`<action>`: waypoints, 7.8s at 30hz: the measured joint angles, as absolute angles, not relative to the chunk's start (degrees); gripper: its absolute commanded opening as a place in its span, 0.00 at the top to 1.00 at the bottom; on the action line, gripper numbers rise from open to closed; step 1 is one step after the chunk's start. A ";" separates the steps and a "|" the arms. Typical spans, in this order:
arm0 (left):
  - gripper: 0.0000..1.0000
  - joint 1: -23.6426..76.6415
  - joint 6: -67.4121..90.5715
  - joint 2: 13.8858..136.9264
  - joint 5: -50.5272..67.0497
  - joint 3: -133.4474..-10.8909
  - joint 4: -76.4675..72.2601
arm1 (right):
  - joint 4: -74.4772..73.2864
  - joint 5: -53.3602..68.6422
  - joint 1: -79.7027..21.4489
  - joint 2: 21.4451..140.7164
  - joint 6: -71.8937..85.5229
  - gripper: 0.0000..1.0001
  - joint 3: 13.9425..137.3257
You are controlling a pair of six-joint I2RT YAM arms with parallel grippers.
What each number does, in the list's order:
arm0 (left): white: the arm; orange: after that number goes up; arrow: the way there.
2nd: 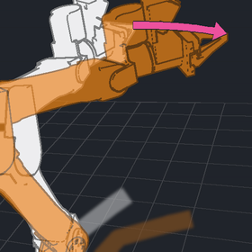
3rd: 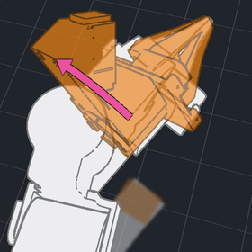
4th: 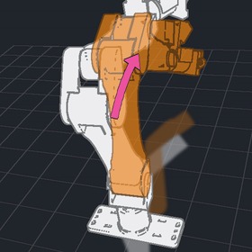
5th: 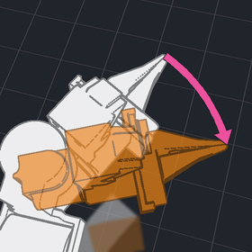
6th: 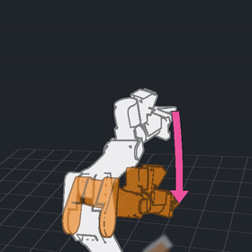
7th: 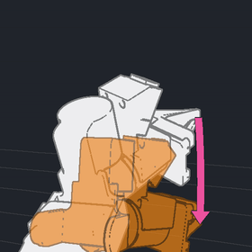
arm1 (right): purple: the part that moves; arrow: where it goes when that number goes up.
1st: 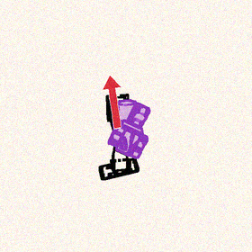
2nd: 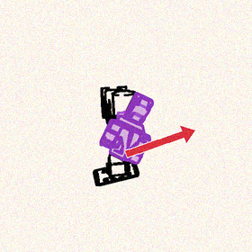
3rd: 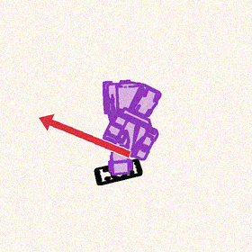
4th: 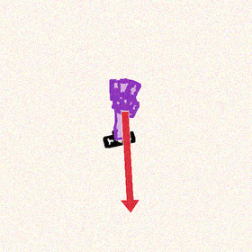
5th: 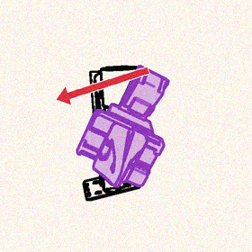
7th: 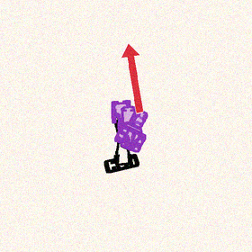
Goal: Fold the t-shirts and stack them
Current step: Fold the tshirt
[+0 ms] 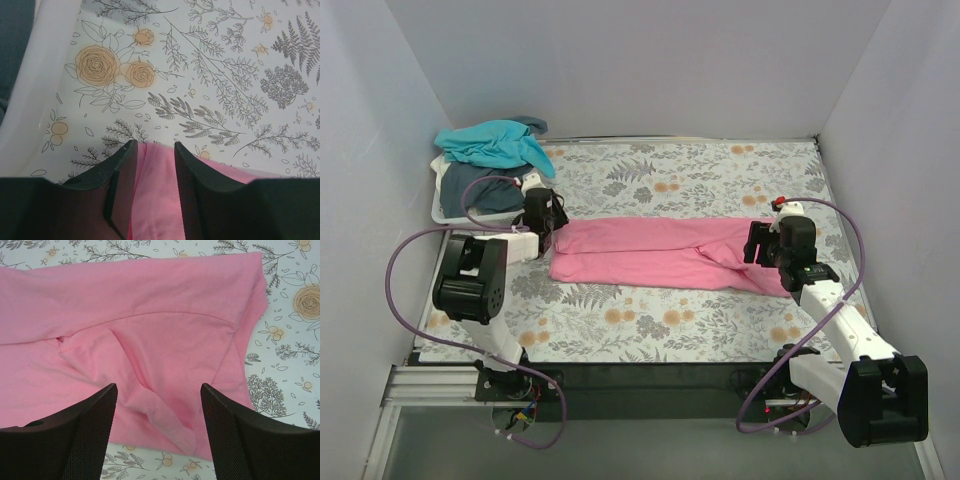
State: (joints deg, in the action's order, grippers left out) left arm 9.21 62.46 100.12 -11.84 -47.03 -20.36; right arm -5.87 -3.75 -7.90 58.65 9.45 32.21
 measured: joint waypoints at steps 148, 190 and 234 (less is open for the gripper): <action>0.37 9.23 63.24 99.09 -9.72 -56.60 -3.29 | 3.29 -2.55 -18.68 90.32 9.69 0.63 43.09; 0.37 9.23 63.24 99.09 -8.05 -56.60 -3.29 | 1.41 -4.16 -30.70 75.59 12.84 0.84 34.24; 0.37 42.28 64.55 109.71 -1.34 -66.76 -9.91 | -5.15 -14.37 -21.32 70.91 12.25 0.59 32.10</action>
State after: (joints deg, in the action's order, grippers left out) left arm 42.28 64.55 109.71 -1.34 -66.76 -9.91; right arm -5.15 -14.37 -21.32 70.91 12.25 32.10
